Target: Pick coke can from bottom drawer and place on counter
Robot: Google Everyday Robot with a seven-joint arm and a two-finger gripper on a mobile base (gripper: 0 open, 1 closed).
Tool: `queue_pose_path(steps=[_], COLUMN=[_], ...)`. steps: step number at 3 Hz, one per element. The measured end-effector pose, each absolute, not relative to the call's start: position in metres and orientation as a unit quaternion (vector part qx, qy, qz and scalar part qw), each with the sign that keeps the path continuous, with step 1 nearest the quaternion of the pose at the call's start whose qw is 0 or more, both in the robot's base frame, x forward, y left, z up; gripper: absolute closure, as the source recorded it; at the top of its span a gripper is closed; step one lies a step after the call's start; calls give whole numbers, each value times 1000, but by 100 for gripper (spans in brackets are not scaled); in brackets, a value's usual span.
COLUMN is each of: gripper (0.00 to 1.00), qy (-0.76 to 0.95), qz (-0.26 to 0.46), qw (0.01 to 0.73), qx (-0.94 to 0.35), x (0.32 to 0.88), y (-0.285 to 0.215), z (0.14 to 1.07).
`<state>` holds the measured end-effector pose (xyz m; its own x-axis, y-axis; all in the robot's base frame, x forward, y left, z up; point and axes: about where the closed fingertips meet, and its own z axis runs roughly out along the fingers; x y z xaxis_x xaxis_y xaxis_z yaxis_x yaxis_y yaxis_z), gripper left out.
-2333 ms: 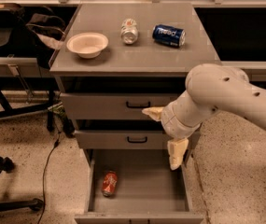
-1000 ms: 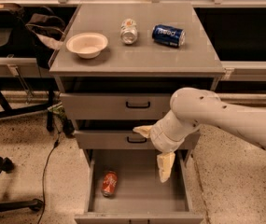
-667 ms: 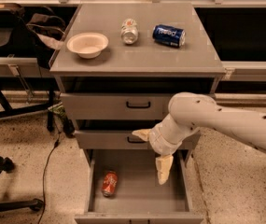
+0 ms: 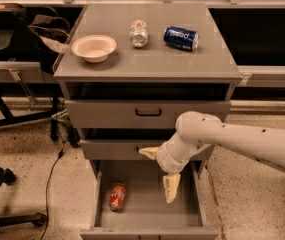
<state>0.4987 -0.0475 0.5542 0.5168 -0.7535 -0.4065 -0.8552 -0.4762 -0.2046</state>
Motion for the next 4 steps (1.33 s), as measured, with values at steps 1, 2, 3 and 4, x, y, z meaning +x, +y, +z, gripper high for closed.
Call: queue_pose_path(steps=[1,2,3,4], gripper=[0,0,0,0], qy=[468,473,497,540], qz=[141,144,129,112], qw=[204,206,201,197], qx=[-848,-844,-834,-811], x=[501,502,506,516], y=[-42,-39,-38,-32], z=[531,512,499,486])
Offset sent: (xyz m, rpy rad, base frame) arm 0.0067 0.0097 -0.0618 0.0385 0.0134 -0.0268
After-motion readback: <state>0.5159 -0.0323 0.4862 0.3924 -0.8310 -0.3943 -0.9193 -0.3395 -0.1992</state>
